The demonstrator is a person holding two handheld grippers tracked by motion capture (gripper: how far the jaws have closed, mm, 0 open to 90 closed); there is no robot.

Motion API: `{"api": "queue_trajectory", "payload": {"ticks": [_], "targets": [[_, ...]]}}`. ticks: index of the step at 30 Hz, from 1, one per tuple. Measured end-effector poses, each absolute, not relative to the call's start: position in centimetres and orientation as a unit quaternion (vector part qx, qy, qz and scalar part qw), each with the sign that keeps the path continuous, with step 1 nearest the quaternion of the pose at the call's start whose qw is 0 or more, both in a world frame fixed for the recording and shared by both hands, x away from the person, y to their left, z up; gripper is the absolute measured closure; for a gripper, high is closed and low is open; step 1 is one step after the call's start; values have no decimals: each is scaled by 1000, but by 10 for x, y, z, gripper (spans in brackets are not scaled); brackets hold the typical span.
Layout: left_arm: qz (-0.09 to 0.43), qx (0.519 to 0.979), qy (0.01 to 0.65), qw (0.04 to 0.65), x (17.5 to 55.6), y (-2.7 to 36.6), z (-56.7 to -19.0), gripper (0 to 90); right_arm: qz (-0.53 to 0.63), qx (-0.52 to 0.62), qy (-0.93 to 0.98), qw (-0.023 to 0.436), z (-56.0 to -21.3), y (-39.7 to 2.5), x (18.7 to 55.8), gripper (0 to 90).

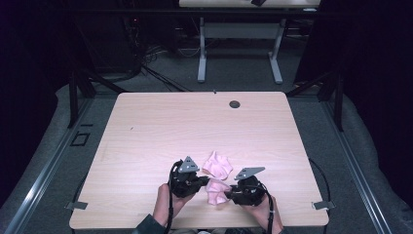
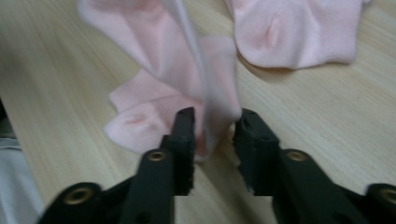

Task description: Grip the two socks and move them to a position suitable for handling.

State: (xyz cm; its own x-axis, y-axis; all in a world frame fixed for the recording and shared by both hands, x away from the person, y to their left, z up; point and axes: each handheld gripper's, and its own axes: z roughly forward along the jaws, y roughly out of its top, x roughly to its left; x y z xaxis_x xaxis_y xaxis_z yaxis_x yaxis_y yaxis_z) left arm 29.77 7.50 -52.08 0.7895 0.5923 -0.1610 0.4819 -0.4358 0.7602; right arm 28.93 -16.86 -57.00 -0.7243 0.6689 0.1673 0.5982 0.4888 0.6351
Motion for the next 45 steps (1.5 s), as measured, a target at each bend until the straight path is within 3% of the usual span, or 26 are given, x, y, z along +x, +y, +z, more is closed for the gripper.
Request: {"api": "queue_trajectory", "payload": {"ticks": [4,18,25,26,29,31,34,39,45], "targets": [[66,840,318,435,298,82,-515,888,358,376,853,54,-568,-178,291,881],[113,850,277,434,306,70,-495,886,352,344,846,205,-495,-200,281,896],[103,869,288,389,307,84,-522,882,317,299,887,152,-517,-175,274,895],[96,872,293,379,304,92,-532,880,306,284,900,121,-532,-165,273,894],[91,873,303,372,300,101,-538,853,306,274,908,86,-550,-153,271,890],[78,871,315,369,294,114,-542,773,307,269,911,62,-556,-149,271,883],[70,857,336,384,289,129,-539,594,319,269,908,36,-559,-149,272,775],[86,829,371,410,287,148,-524,442,359,296,884,41,-543,-173,277,635],[85,853,340,388,286,128,-521,409,349,357,863,79,-544,-191,294,596]]}}
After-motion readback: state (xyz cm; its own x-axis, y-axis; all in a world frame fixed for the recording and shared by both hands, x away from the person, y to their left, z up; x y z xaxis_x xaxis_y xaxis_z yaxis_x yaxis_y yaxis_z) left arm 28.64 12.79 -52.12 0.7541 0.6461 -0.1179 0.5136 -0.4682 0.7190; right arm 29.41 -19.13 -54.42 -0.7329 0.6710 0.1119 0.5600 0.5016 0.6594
